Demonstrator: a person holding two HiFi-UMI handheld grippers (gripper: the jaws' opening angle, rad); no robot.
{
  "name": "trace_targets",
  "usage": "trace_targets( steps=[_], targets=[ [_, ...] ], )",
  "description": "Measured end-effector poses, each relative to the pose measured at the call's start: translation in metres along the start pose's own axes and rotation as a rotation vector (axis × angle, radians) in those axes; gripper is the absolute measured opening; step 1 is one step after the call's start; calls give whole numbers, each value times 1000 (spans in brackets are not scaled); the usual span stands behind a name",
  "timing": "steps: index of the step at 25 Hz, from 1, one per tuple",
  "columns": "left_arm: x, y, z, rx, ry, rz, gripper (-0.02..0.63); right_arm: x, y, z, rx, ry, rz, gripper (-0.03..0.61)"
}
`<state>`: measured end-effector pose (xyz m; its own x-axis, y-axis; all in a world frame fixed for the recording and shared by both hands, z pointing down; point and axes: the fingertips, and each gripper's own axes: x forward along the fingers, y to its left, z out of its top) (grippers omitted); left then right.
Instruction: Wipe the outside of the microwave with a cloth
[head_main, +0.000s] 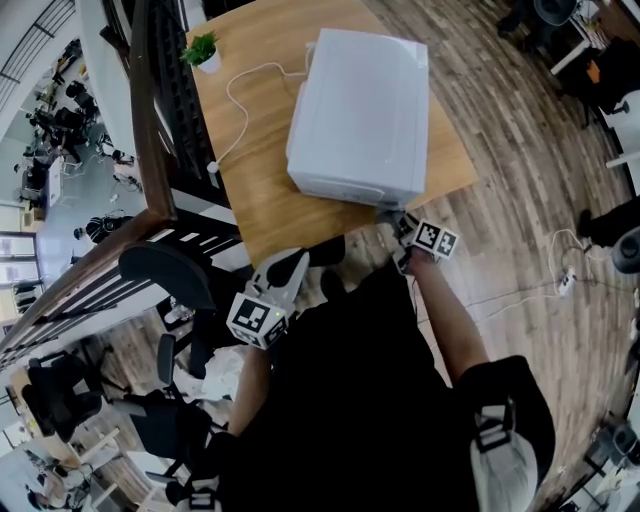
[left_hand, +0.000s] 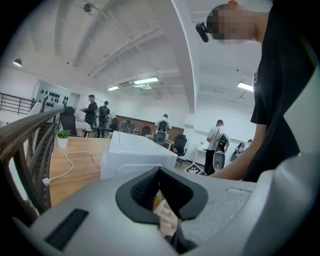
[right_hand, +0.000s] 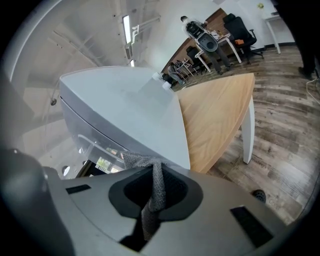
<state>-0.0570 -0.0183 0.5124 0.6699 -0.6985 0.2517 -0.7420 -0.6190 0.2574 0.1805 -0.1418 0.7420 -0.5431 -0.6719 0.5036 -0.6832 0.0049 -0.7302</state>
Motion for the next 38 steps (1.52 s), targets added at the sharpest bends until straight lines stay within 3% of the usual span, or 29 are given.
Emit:
trace_targets(
  steps=[16,38],
  targets=[
    [1,3,-4,-16,13,27,2,15,-6,-10,-5,49,-12,17],
    [-20,21,-6,-27,-2,83,2,50,22,-34,-13,111,10,16]
  ],
)
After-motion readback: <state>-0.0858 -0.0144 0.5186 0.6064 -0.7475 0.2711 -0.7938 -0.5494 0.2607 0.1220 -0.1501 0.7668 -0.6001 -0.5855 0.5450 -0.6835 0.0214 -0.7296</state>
